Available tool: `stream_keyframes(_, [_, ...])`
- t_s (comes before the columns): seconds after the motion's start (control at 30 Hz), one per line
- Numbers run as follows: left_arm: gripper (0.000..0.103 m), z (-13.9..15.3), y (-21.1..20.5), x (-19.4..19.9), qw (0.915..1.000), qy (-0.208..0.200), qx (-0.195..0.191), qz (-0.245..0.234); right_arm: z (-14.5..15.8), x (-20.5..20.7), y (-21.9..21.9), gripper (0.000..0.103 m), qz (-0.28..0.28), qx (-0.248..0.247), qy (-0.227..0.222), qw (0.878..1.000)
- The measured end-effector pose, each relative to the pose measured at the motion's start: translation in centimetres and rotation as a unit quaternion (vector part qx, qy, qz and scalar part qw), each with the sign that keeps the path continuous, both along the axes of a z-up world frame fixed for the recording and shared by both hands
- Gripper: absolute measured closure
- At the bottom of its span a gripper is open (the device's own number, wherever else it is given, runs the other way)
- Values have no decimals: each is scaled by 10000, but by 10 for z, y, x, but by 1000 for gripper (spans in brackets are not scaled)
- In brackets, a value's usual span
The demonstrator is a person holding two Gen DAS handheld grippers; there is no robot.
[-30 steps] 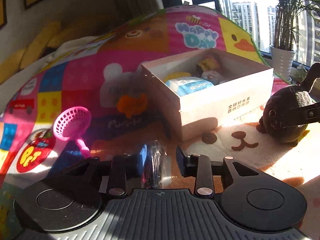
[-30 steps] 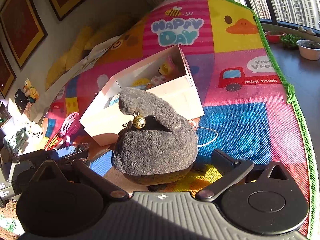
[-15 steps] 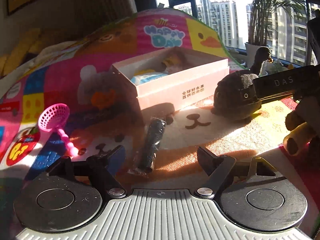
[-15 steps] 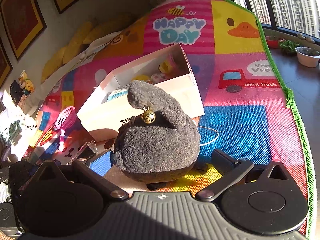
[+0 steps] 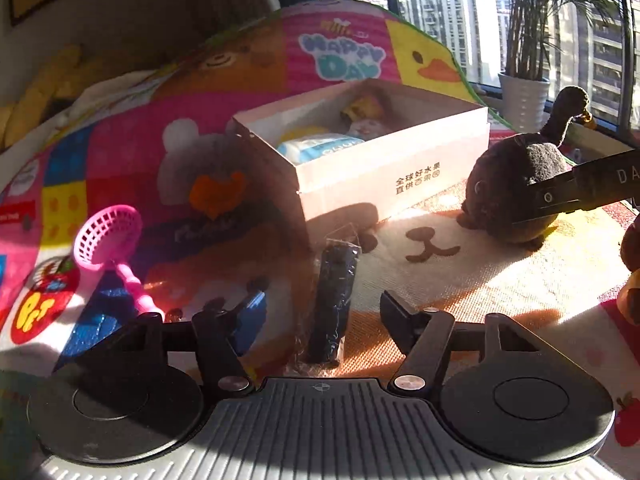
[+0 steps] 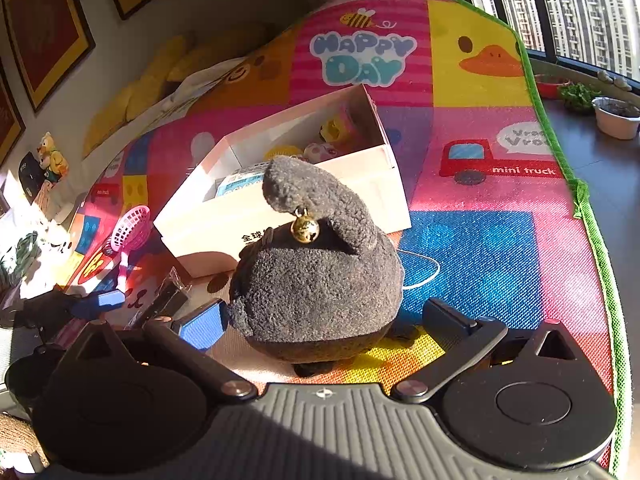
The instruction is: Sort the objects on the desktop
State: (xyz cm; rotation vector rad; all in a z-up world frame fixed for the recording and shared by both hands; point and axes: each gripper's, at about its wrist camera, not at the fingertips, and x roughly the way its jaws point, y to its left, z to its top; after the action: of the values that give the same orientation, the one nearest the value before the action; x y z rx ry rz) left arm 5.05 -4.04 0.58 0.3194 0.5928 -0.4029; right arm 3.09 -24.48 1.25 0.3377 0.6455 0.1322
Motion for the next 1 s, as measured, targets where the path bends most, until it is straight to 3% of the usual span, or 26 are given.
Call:
stream_keyframes(0.03, [36, -1, -3, 1, 10000, -47, 25, 10, 0, 0, 0, 0, -3, 6, -2, 10000])
stream_keyframes(0.1, [46, -1, -9, 4, 9999, -92, 54, -18, 0, 0, -1, 0, -5, 14, -5, 10000])
stream_keyframes(0.13, [66, -1, -11, 6, 9999, -82, 47, -56, 0, 0, -1, 0, -4, 9, -2, 10000])
stream_keyframes(0.17, [76, 0, -14, 8, 9999, -73, 67, -73, 0, 0, -1, 0, -5, 8, -4, 10000])
stream_keyframes(0.33, [79, 6, -18, -7, 9979, 107, -183, -614, 0, -1, -1, 0, -6, 29, -10, 10000])
stream_keyframes(0.43, [72, 9, -16, -28, 9945, 187, -305, -981, 0, -1, -1, 0, -7, 28, -9, 10000])
stream_keyframes(0.53, [40, 7, -13, -41, 9955, 93, -83, -939, 0, -1, -1, 0, -5, 15, -5, 10000])
stream_keyframes(0.6, [32, 3, -8, -44, 9971, 13, 166, -737, 0, 0, 1, 0, 4, -68, 21, 10000])
stream_keyframes(0.67, [16, 0, 0, -41, 9986, -31, 266, -462, 0, 1, 7, 0, 26, -289, 79, 9995])
stream_keyframes(0.73, [8, 2, 8, -34, 9994, -95, 322, -59, 1, 3, 13, 0, 53, -530, 148, 9985])
stream_keyframes(0.87, [6, -2, 17, -21, 9938, -467, 653, 766, 1, 6, 22, 0, 177, -881, 272, 9956])
stream_keyframes(1.0, [2, 2, 31, -18, 9932, -383, 325, 1054, 5, 2, 28, 0, 474, -1137, 388, 9916])
